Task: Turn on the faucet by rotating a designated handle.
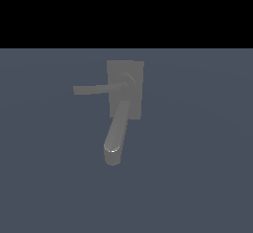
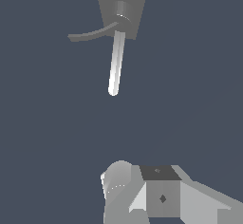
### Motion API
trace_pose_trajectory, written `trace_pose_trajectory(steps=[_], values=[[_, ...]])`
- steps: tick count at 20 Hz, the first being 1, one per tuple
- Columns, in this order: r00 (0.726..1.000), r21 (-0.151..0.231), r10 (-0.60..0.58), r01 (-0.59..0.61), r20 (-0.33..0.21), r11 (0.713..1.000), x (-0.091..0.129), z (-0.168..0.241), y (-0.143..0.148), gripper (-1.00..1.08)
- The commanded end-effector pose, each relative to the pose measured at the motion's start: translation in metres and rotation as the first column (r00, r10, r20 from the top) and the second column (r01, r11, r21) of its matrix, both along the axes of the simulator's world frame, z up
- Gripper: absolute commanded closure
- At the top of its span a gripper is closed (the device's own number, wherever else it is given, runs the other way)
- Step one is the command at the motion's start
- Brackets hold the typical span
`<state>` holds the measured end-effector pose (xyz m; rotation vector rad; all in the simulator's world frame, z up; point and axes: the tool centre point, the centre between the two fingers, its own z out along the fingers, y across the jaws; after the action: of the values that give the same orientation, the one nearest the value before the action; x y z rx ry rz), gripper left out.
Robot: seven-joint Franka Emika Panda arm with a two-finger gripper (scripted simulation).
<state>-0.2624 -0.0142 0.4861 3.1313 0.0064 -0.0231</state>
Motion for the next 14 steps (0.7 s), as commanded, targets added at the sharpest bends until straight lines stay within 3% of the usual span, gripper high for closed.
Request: trace_pose_trajectory(steps=[1,9,14], values=[[1.000,0.000,0.000,0.000,0.000,1.000,0.000,0.000,0.000,1.08],[0.998,0.014,-0.040,0.039,0.038,0.999,0.003,0.009,-0.014,1.08],[0.997,-0.011,-0.056,0.056,0.062,0.998,0.005,0.014,-0.020,1.08]])
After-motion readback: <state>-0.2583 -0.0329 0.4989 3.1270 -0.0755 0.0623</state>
